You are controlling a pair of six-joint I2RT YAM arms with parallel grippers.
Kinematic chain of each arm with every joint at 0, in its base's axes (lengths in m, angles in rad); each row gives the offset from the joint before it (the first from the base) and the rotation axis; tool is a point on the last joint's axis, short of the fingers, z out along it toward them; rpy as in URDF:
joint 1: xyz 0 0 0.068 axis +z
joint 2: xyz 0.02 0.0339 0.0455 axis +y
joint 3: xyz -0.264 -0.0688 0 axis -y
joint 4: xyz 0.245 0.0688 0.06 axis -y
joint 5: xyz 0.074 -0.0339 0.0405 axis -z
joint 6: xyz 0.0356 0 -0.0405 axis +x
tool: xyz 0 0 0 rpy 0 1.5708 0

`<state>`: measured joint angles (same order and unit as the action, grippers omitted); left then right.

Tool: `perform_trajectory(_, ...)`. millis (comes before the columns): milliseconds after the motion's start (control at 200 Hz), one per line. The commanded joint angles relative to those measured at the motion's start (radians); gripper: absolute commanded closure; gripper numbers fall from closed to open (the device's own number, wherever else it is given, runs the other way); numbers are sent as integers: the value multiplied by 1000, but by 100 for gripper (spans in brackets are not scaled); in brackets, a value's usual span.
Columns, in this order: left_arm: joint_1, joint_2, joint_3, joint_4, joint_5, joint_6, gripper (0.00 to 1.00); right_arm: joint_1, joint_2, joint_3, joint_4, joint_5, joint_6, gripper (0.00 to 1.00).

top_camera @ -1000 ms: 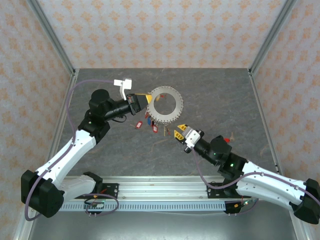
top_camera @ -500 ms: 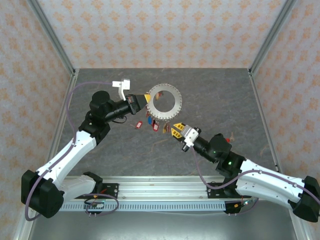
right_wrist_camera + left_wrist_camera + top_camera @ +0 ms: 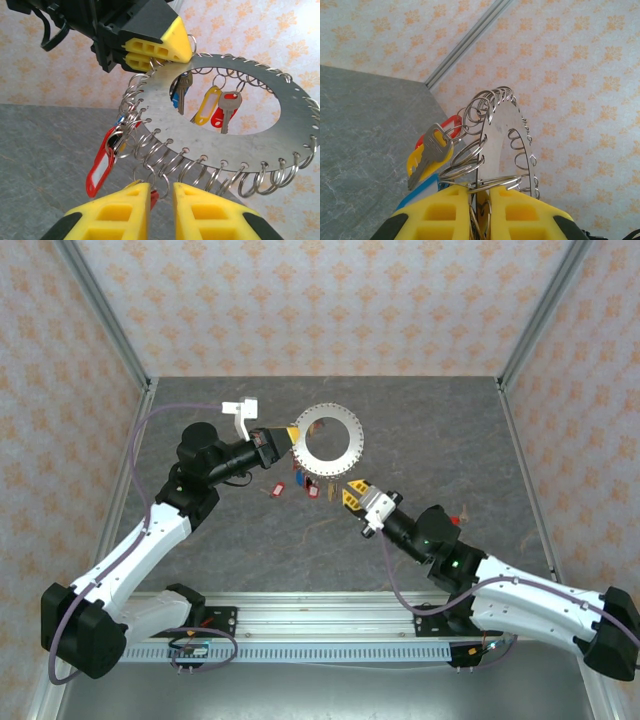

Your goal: Put the keys on the keyring

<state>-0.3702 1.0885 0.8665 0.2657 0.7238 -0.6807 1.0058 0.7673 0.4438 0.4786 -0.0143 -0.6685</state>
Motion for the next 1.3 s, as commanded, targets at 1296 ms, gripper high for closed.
perform_trajectory(1296, 10, -33, 28, 33, -19, 3, 100, 7, 111, 48, 148, 97, -10, 80)
